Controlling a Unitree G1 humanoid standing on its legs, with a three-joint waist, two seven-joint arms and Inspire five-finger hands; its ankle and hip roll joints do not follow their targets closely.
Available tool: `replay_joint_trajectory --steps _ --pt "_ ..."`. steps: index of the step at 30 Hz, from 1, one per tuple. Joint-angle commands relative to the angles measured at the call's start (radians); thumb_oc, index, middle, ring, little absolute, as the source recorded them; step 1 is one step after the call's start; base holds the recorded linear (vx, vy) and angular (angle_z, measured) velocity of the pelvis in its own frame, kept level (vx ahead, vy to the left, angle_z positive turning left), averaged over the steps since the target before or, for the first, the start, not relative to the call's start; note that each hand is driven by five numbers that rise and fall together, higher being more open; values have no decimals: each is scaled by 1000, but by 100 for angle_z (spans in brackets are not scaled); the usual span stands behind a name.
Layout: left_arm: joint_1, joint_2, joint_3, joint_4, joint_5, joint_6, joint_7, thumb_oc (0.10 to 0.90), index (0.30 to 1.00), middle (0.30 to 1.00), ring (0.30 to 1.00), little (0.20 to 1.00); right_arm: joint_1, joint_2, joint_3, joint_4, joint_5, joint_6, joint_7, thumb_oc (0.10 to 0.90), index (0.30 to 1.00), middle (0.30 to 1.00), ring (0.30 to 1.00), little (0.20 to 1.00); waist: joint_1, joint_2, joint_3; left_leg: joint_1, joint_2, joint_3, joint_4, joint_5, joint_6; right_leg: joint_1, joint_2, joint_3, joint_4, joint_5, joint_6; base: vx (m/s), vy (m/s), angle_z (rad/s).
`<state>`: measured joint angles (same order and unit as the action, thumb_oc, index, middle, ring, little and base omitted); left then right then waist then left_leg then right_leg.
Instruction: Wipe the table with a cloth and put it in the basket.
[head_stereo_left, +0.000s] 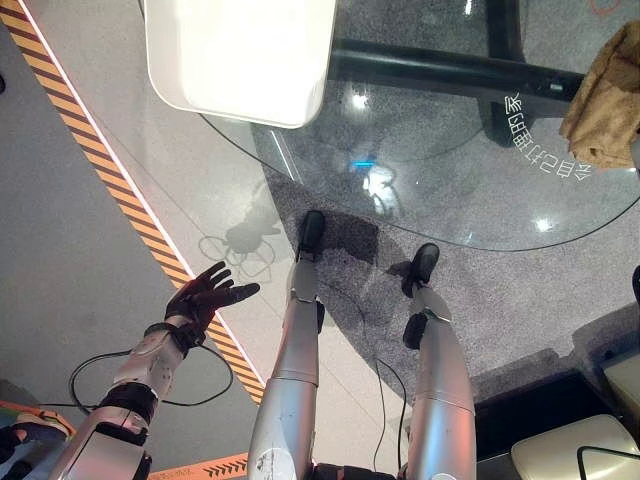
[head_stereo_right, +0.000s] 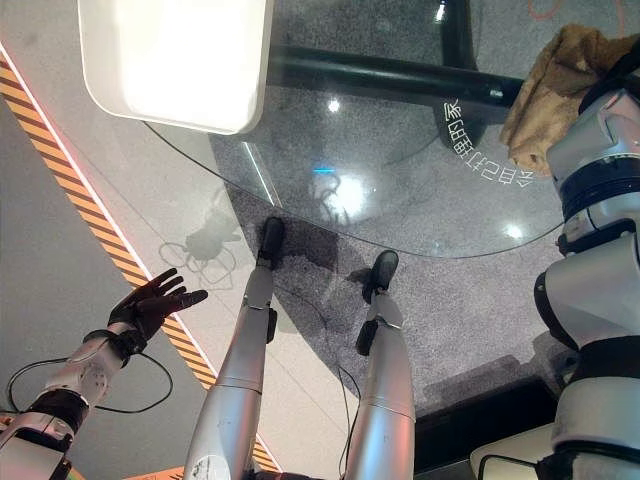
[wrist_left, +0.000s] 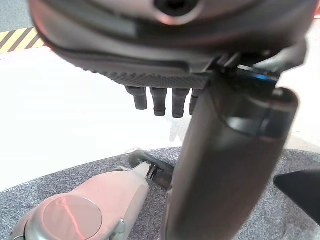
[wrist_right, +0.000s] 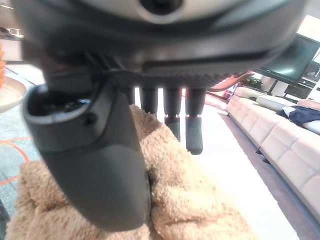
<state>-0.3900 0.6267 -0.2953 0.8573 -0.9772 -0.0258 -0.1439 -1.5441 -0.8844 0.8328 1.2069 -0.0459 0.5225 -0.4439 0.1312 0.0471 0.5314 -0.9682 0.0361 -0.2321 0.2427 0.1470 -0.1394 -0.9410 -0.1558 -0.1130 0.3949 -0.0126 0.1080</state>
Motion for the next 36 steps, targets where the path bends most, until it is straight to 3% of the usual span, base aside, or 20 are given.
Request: replay_joint_trajectory --steps 1,16,36 --pt "30 35 43 86 -21 1 0 800 900 900 900 900 -55 -156 74 -1 -39 -5 -110 100 300 300 300 200 14 -4 -11 32 -91 100 40 -90 133 48 101 -60 -61 13 -39 0 0 0" --pt "35 -16 13 76 6 -27 16 800 900 900 900 900 -175 -12 185 -143 -107 -149 -109 100 300 300 300 200 44 13 -11 36 -104 92 36 -91 131 56 91 -75 -66 -3 -46 0 1 -1" --pt "81 -70 -2 36 47 -75 23 800 900 900 900 900 -178 131 241 -422 -271 -188 -7 100 300 300 300 200 78 29 -11 41 -119 89 38 -92 128 63 81 -96 -58 -25 -51 0 0 0"
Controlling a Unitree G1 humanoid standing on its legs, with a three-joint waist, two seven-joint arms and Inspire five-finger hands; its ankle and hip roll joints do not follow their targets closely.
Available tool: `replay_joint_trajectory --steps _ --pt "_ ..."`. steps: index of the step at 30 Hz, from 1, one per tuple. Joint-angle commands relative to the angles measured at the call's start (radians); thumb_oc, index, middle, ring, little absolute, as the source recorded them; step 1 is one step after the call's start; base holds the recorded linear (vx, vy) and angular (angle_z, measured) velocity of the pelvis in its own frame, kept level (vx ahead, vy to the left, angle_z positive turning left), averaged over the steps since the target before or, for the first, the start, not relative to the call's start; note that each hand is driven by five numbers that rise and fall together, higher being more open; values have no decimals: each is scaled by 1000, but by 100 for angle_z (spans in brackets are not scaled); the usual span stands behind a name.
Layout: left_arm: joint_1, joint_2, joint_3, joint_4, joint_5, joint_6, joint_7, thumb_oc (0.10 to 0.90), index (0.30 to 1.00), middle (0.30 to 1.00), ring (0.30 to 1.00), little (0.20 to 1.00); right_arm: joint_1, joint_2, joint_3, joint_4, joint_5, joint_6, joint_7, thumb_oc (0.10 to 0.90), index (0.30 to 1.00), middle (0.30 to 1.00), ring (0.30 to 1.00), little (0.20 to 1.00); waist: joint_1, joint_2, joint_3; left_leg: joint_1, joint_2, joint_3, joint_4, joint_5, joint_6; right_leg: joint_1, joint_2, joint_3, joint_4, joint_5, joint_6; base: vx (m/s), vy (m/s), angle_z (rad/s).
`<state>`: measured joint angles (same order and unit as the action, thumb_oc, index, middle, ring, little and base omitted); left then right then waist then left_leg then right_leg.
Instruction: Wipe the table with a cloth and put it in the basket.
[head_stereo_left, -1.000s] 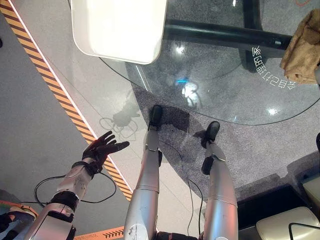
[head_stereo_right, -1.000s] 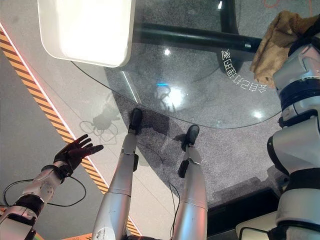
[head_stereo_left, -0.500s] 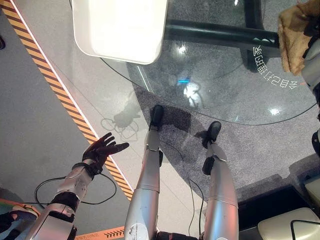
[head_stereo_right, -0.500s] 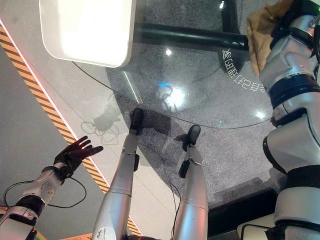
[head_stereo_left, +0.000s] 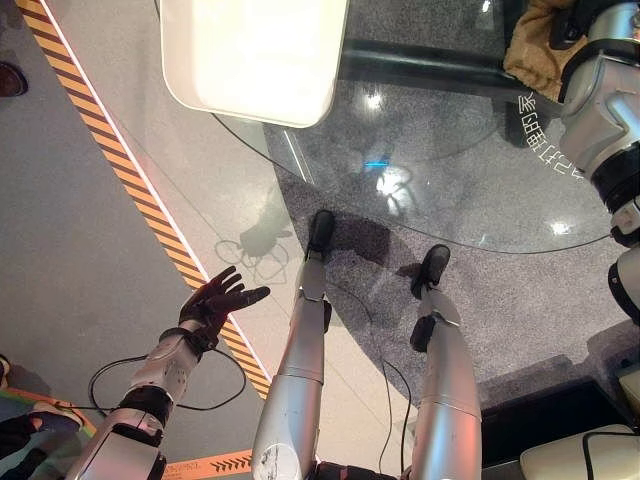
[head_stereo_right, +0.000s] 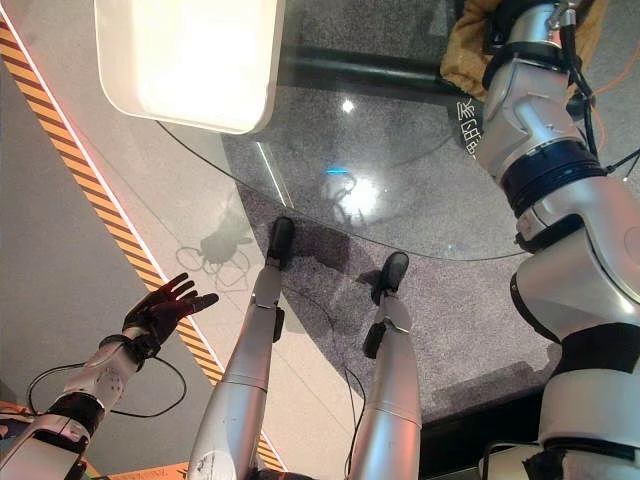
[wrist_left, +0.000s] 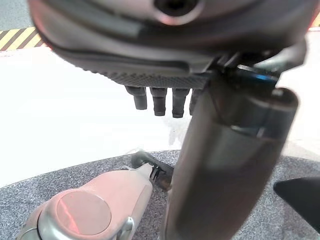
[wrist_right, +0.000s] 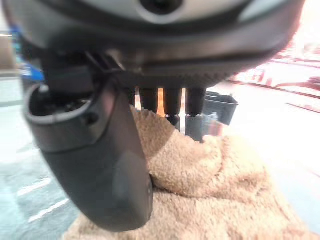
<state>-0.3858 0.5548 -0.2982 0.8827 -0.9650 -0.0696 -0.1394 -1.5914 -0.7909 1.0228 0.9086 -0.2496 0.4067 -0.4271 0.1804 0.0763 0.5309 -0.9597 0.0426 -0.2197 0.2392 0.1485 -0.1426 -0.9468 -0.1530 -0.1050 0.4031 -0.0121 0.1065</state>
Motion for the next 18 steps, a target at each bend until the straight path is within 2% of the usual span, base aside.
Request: replay_joint_trajectory --steps 1,18 --pt "78 -2 3 9 40 -34 22 800 900 900 900 900 -116 50 41 -160 -75 -74 -10 100 300 300 300 200 29 0 -11 33 -126 77 43 -93 131 70 78 -104 -65 -27 -48 0 0 0" --pt "43 -13 31 7 35 -61 62 800 900 900 900 900 -31 127 -19 -282 -102 -71 36 100 300 300 300 200 30 5 -11 58 -130 86 40 -95 130 89 76 -102 -67 -29 -46 0 0 0"
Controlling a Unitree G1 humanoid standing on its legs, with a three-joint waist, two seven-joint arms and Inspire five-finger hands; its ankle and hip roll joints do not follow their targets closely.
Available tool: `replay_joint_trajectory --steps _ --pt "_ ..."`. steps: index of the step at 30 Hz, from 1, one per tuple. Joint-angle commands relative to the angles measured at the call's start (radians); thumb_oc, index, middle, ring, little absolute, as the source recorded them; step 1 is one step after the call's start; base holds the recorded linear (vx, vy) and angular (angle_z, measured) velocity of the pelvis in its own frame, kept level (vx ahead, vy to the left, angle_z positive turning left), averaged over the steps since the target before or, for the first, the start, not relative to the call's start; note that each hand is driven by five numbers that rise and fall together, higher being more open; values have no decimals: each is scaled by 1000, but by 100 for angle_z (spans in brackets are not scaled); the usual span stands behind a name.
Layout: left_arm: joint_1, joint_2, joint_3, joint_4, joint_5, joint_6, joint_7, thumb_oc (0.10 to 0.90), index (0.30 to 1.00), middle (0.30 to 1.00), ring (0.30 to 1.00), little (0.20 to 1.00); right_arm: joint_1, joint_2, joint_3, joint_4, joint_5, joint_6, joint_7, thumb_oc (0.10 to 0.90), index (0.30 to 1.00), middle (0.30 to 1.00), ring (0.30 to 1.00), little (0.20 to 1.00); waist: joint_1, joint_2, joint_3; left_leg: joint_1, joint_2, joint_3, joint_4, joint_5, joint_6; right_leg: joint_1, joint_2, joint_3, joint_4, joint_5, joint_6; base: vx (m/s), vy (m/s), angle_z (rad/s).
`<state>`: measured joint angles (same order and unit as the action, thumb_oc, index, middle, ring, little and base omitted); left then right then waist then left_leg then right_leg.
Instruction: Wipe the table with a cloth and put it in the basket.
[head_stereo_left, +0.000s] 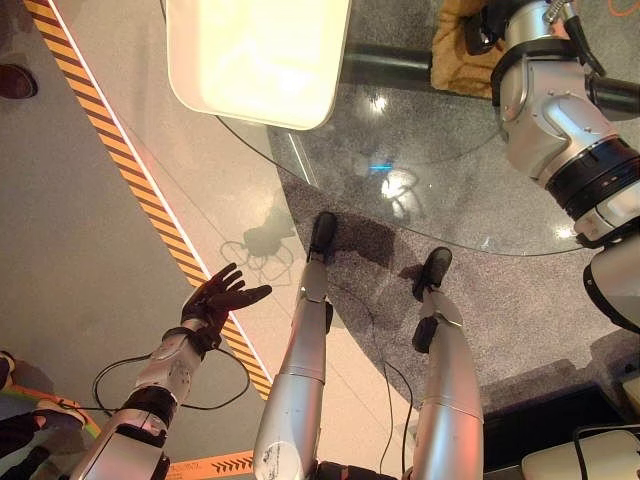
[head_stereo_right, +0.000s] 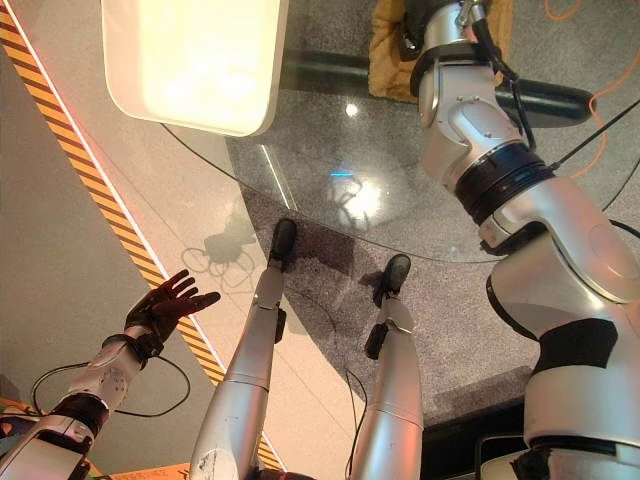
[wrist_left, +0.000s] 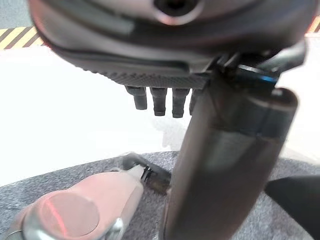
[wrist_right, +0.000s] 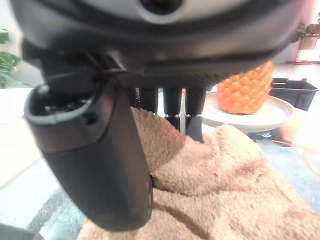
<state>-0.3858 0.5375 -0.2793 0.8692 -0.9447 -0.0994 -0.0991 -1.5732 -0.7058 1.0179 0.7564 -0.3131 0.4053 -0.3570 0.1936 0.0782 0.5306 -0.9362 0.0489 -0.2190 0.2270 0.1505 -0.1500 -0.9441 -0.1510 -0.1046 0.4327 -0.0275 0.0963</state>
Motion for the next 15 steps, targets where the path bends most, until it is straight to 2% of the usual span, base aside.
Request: replay_joint_trajectory --steps 1,8,14,15 --pt "45 4 14 21 12 -33 20 800 900 900 900 900 -49 42 -14 -131 -38 -74 -33 100 300 300 300 200 17 4 -11 37 -136 85 51 -97 138 87 74 -102 -98 -13 -35 0 0 0" --pt "40 -5 34 23 -18 -69 54 800 900 900 900 900 -43 48 -28 -149 -7 -47 -52 100 300 300 300 200 14 2 -11 44 -136 87 52 -99 139 91 78 -98 -91 -18 -39 0 0 0" --pt "8 2 113 -41 -94 -220 230 800 900 900 900 900 25 26 -123 -113 146 -47 -181 100 300 300 300 200 4 1 -11 63 -129 93 46 -100 134 99 83 -89 -75 -32 -44 -7 23 0" --pt "-10 6 129 -59 -94 -240 248 800 900 900 900 900 27 19 -141 -115 160 -47 -198 100 300 300 300 200 3 1 -11 35 -129 95 42 -68 137 75 83 -100 -83 -1 -51 -57 40 0"
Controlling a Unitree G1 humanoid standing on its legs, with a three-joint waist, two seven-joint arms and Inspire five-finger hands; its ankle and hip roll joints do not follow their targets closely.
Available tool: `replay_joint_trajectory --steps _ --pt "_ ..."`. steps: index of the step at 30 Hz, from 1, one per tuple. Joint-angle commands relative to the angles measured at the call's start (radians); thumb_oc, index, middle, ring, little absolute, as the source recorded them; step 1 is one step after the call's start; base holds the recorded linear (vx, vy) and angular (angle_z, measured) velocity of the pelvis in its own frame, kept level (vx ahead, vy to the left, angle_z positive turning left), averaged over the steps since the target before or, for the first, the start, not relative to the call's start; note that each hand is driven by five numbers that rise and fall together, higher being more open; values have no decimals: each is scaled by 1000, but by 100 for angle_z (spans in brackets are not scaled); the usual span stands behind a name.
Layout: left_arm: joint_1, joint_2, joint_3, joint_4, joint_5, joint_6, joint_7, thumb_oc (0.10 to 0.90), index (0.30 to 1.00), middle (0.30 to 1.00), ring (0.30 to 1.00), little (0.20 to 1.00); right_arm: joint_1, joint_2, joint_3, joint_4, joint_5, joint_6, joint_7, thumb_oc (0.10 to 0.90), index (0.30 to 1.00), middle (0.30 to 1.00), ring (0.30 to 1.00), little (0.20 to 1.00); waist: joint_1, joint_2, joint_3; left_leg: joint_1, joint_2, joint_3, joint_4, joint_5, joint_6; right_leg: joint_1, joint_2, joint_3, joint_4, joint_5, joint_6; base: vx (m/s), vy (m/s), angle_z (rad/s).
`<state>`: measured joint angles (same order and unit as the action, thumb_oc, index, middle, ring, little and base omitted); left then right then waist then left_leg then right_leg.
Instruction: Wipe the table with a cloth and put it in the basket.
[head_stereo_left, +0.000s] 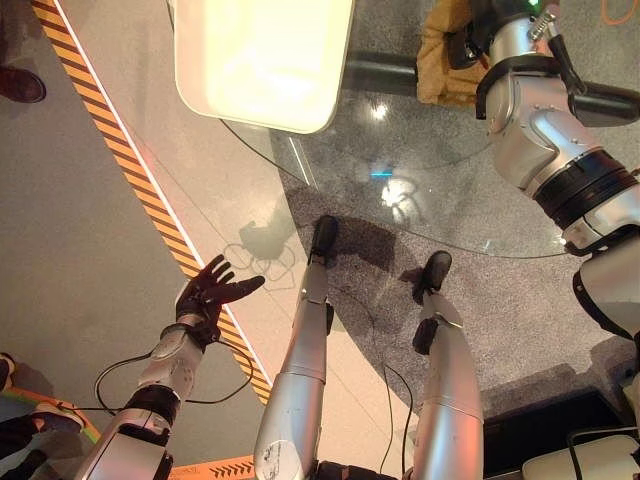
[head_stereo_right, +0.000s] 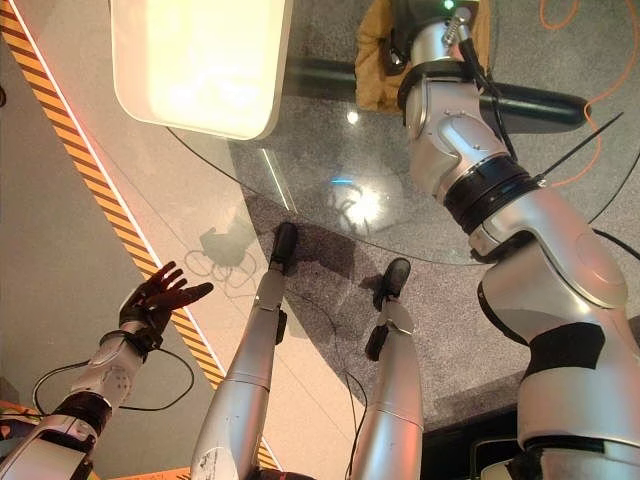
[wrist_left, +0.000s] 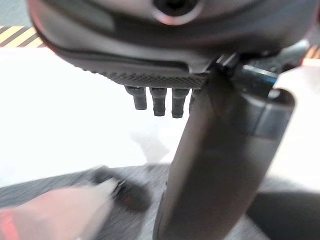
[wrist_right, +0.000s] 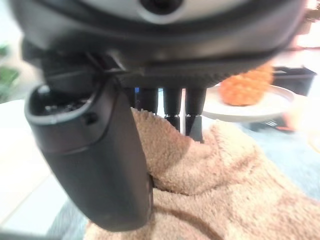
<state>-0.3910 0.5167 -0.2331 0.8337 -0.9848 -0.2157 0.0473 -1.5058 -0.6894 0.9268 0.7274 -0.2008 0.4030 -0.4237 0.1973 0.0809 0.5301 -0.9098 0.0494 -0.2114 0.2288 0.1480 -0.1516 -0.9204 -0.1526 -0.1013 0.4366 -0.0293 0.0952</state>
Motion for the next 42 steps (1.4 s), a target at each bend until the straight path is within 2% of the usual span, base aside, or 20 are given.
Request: replay_joint_trajectory --steps 1,4,14,18,24,26,37,42 --pt "-12 29 92 -38 -47 -143 120 800 900 900 900 900 -28 -1 -66 -88 59 -44 -146 100 300 300 300 200 -3 -2 -10 11 -130 87 41 -66 139 50 85 -101 -84 0 -50 -59 19 0" --pt "-42 40 141 -106 -38 -201 212 800 900 900 900 900 31 -33 -138 -112 83 -50 -176 100 300 300 300 200 -14 -4 -10 23 -133 91 42 -70 139 55 88 -92 -77 -4 -51 0 0 0" --pt "-184 111 256 -160 4 -283 471 800 900 900 900 900 119 -79 -247 -191 107 -73 -212 100 300 300 300 200 -57 -23 -10 22 -125 108 66 -84 135 48 101 -56 -57 -15 -54 -1 0 -1" --pt "-268 149 285 -196 84 -340 597 800 900 900 900 900 158 -78 -278 -234 113 -84 -237 100 300 300 300 200 -74 -38 -10 21 -119 112 71 -89 130 49 110 -42 -54 -16 -53 -7 -17 -4" --pt "-315 169 303 -266 183 -406 696 800 900 900 900 900 214 -77 -325 -282 96 -98 -250 100 300 300 300 200 -86 -47 -10 20 -115 116 70 -92 126 49 118 -29 -57 -17 -52 0 -2 -1" --pt "-331 178 303 -292 233 -409 726 800 900 900 900 900 230 -78 -341 -298 91 -99 -249 100 300 300 300 200 -87 -50 -10 21 -113 117 71 -94 125 52 119 -27 -54 -19 -51 0 -6 -2" --pt "-409 191 278 -442 455 -429 782 800 900 900 900 900 297 -85 -428 -381 49 -119 -231 100 300 300 300 200 -105 -55 -10 40 -105 129 62 -96 121 68 123 -14 -54 -22 -46 0 0 0" --pt "-437 199 259 -529 510 -391 732 800 900 900 900 900 329 -92 -481 -436 21 -144 -217 100 300 300 300 200 -114 -55 -10 46 -104 134 60 -95 121 70 125 -6 -53 -21 -44 4 2 -1"
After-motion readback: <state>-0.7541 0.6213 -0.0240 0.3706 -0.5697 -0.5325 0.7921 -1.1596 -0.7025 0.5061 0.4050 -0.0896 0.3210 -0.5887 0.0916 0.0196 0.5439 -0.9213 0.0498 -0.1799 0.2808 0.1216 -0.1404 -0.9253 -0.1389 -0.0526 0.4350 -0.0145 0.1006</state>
